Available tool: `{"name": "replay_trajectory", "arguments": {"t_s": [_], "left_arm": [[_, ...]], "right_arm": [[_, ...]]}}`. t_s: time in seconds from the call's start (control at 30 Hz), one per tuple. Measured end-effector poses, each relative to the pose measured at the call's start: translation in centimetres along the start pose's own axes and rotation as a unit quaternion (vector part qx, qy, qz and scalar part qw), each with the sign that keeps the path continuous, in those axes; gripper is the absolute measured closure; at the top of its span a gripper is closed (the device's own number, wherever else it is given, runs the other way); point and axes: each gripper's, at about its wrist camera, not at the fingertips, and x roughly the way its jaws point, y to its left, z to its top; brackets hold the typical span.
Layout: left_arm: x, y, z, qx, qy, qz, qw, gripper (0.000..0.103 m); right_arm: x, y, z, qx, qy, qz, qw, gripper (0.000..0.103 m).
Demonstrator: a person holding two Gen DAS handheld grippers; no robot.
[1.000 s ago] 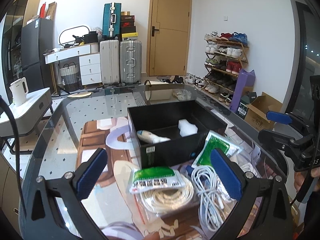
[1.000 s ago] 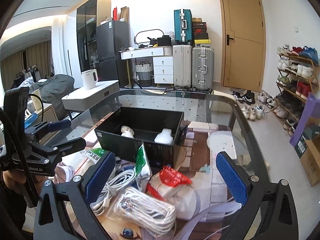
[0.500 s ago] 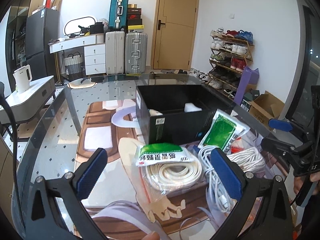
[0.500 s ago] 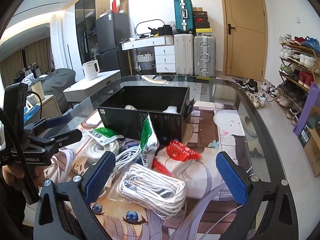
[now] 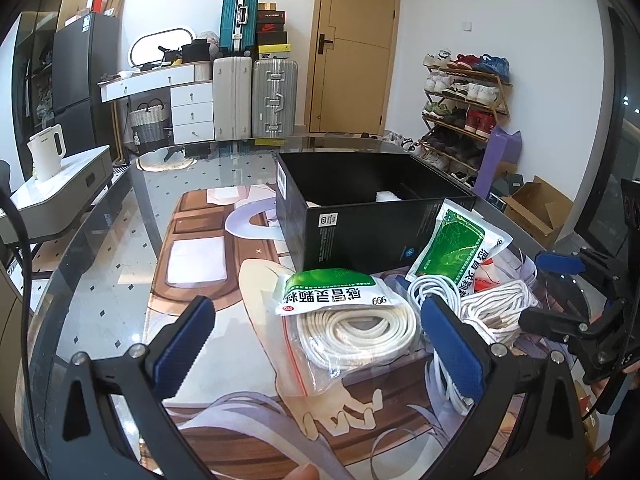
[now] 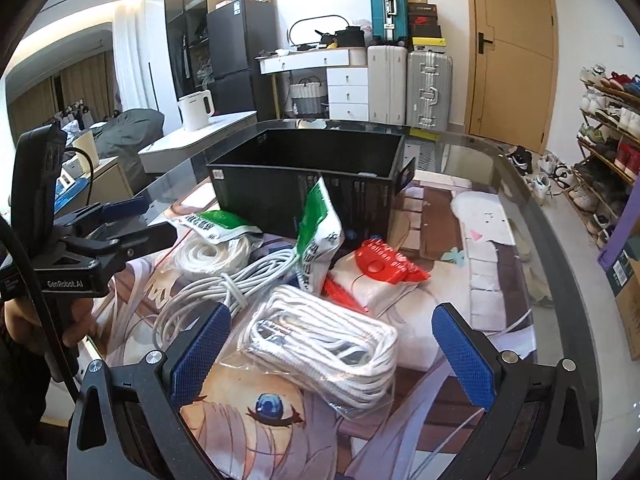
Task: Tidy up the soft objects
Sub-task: 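Withdraw both tools from box and move right tool toward bagged white rope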
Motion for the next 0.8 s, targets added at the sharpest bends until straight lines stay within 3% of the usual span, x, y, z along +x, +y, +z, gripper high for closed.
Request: {"name": "replay_trajectory", "arguments": {"t_s": [0.33, 0.57, 0.8], "left_arm": [[-0.2, -0.2, -0.4, 0.001, -0.003, -0.003, 1.0, 0.0], [-0.3, -0.1, -0.5, -0.003, -0.006, -0.004, 1.0, 0.0], [-0.4, -0.1, -0.5, -0.002, -0.007, -0.008, 0.9999, 0.0]], "right_arm": [[1.1, 0.3, -1.0, -0.022, 0.033, 0.024, 0.999, 0.001], [1.7, 0.2, -1.4, -0.049, 0.053, 0.005, 0.997, 0.001], [2.9, 0.7, -0.8, -0.081, 0.066, 0.016, 0.994, 0.001]]}}
